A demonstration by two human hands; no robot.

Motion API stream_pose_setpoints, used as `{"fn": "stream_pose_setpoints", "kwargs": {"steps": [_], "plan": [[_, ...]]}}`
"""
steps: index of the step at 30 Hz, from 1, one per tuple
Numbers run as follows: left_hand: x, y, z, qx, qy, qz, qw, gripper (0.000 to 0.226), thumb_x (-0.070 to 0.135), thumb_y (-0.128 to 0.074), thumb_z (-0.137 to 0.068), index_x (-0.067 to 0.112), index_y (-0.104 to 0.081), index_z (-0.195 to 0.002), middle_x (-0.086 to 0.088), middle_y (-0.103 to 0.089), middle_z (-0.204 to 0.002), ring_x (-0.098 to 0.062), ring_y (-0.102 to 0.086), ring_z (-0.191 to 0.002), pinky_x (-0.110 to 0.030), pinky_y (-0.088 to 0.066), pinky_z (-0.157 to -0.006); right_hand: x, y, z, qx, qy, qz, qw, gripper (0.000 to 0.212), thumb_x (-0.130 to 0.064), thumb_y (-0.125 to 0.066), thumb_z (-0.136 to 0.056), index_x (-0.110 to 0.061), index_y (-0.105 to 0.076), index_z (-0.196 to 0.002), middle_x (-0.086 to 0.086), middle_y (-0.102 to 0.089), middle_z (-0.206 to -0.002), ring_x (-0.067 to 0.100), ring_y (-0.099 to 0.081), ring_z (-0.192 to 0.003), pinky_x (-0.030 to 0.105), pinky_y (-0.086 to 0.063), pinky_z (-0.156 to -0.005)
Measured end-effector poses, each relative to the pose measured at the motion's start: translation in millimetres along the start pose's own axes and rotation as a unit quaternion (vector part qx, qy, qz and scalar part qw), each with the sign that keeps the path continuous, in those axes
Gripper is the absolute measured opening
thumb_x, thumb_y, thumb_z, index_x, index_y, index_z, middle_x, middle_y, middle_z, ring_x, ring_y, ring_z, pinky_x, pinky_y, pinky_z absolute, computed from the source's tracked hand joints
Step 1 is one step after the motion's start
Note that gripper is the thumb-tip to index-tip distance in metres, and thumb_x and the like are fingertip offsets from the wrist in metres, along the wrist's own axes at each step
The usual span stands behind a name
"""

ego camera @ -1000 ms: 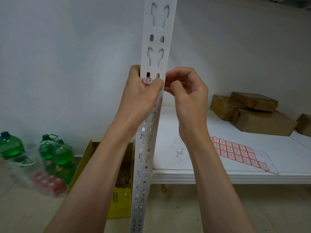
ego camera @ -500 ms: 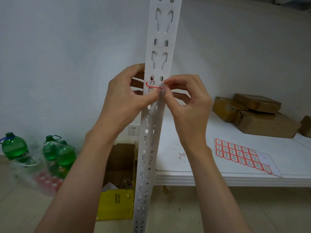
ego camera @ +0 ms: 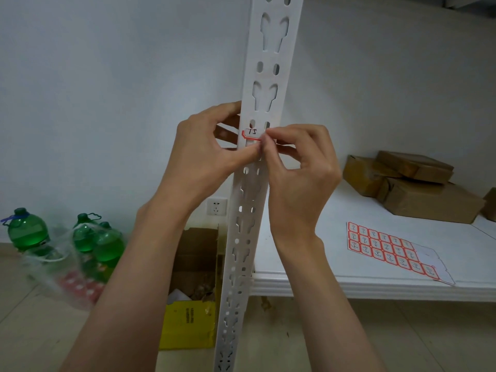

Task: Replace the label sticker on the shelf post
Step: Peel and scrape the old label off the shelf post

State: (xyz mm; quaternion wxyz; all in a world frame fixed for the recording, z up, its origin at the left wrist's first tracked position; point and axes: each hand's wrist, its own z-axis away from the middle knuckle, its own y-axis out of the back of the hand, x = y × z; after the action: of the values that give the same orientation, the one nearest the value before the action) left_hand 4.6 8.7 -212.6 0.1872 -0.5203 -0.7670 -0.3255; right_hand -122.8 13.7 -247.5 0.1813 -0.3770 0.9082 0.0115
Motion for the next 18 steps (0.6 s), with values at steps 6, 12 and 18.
{"fn": "stream_pose_setpoints", "kwargs": {"steps": [6,12,18], "plan": [[0.6,1.1,0.6,0.001,0.0,0.017,1.0,0.053,0.033,-0.079,-0.081,0.026,-0.064,-0.131,0.011,-0.071,-0.114,-0.006,-0.068,-0.093,-0.011,-0.056,-0.076,-6.6,-2.2,-4.2,-0.017,-0.041,0.0,0.999,0.005,-0.009,-0.076,-0.086,-0.01,-0.073,-0.09,-0.006,-0.06,-0.094,-0.002,-0.059,-0.079,0.006,-0.048,-0.076],[-2.4,0.8,-0.9,0.002,-0.001,0.0,1.0,0.059,0.038,-0.079,-0.081,0.025,-0.06,-0.135,0.011,-0.069,-0.121,-0.004,-0.066,-0.093,-0.002,-0.05,-0.074,-1.4,3.0,-6.1,0.016,-0.093,-0.051,0.994,0.01,-0.008,-0.071,-0.088,-0.015,-0.063,-0.089,-0.004,-0.064,-0.085,0.01,-0.066,-0.077,0.015,-0.055,-0.07],[-2.5,1.0,-1.3,0.002,-0.002,-0.003,1.0,0.06,0.038,-0.078,-0.082,0.025,-0.059,-0.137,0.011,-0.067,-0.125,-0.001,-0.064,-0.092,-0.001,-0.048,-0.073,-0.8,2.6,-3.1,0.017,-0.087,-0.073,0.993,0.009,-0.013,-0.069,-0.093,-0.016,-0.072,-0.101,-0.009,-0.068,-0.096,0.001,-0.066,-0.089,0.013,-0.054,-0.076]]}}
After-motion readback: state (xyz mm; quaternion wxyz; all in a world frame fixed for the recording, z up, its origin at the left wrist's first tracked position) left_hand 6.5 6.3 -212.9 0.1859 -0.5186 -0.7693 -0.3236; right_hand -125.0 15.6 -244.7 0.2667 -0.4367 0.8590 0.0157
